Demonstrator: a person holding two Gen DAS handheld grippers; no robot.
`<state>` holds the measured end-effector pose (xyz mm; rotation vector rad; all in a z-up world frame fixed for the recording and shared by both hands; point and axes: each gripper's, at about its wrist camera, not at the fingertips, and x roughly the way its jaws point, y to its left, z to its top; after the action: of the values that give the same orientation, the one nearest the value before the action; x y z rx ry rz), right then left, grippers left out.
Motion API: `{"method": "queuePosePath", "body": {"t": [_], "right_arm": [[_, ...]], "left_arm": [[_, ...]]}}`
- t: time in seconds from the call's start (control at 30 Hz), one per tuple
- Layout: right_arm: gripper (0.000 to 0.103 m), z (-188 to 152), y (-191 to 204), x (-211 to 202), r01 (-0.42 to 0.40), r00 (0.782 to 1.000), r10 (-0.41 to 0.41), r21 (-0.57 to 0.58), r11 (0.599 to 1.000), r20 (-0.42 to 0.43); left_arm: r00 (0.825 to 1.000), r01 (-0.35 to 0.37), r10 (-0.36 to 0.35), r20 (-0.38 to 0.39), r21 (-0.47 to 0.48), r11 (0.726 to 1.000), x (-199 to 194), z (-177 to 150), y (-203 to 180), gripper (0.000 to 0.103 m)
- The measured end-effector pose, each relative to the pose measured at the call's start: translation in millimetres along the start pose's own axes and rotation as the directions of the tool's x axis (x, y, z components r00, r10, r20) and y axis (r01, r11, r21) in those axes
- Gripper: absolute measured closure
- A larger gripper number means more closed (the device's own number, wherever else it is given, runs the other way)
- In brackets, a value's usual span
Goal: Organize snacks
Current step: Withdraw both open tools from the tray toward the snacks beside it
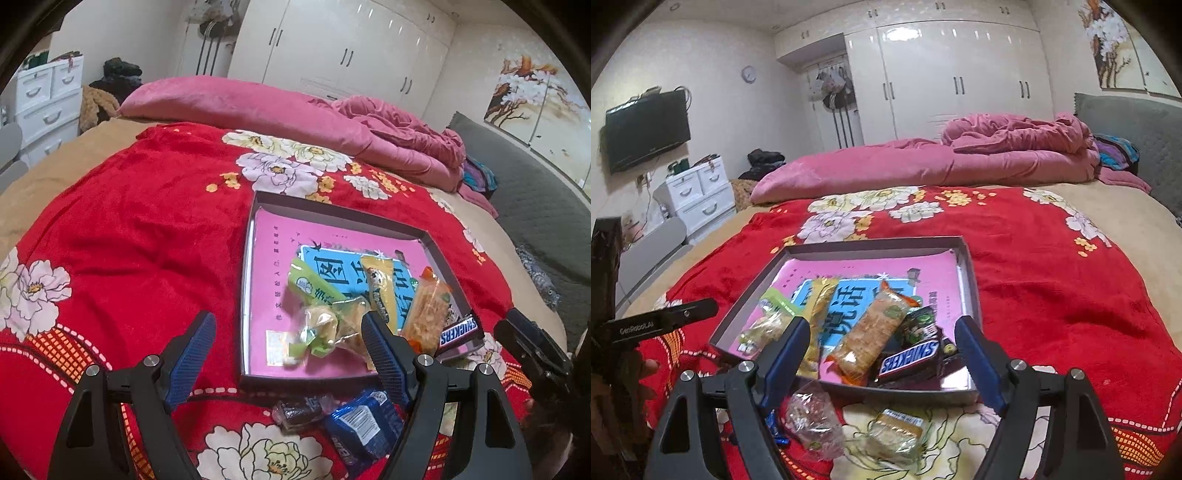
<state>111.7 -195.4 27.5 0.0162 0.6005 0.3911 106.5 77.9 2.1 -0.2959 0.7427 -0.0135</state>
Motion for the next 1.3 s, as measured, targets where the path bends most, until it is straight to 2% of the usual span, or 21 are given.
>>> {"method": "queuePosePath", "body": {"t": [0.57,1.3], "right_arm": [[0.023,-14,25,-2,-0.043,0.998,0.04,-0.066,0.997,-0.053],[0.023,-29,37,-2,-0.064,0.992,0.049,-0.125,0.99,-0.115]], "left_arm": [[0.999,-0.019,0.018,-0.039,-0.017,1.0,-3,-8,11,0.021],[0.992,-0.03,0.032,-0.12,0.021,0.999,-1,-24,11,0.021]]}}
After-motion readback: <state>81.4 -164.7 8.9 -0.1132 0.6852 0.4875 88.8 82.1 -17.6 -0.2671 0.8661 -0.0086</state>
